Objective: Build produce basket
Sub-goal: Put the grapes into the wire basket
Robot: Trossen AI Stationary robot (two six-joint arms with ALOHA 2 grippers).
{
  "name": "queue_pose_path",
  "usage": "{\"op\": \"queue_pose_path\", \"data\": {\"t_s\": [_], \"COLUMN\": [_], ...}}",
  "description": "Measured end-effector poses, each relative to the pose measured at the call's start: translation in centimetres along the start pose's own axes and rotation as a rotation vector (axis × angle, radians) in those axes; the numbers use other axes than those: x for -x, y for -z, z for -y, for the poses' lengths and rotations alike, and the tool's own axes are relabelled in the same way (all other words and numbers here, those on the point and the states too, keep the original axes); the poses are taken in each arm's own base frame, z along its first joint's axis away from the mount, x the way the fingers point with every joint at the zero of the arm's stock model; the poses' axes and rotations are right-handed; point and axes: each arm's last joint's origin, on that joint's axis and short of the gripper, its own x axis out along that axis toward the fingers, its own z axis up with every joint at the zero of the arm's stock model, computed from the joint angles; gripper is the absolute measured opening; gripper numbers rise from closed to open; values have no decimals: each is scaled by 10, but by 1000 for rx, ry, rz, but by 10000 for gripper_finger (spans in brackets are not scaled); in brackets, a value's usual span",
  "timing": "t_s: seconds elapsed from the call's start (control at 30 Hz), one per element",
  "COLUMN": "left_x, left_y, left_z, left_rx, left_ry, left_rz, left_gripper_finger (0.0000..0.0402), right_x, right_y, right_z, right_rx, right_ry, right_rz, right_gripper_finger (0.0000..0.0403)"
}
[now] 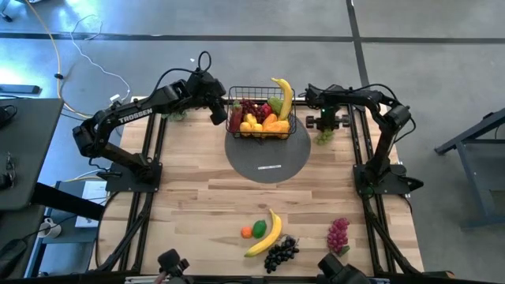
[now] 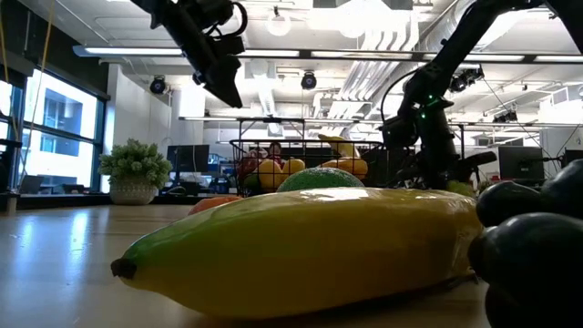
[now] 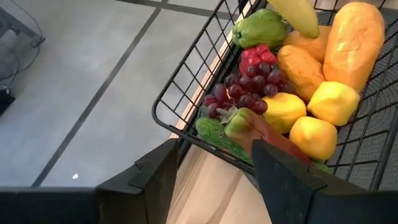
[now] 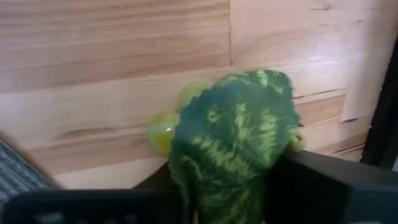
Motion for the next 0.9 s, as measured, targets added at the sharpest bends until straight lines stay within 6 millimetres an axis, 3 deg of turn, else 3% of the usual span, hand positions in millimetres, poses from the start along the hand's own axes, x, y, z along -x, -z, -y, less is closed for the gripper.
{"op": "queue_pose_path", "data": {"t_s": [0.13,0.23,0.57,0.9], "left_x": [0,0,0,0], "left_y": [0,0,-1,-2], "left_z": [-1,-2,-2,-2], "left_rx": [-1,0,-31,-29], "left_ry": [-36,-47,-53,-56], "left_rz": [-10,-9,3,13], "left_gripper_finger": [195,195,195,195], "right_x": [6,16,71,139], "right_y": [2,5,28,52], "right_z": [2,3,18,32], "right_rx": [19,23,-33,-89], "right_ry": [-10,-36,-134,-359], "right_rz": [12,47,259,724], "right_gripper_finger": [36,11,16,12]}}
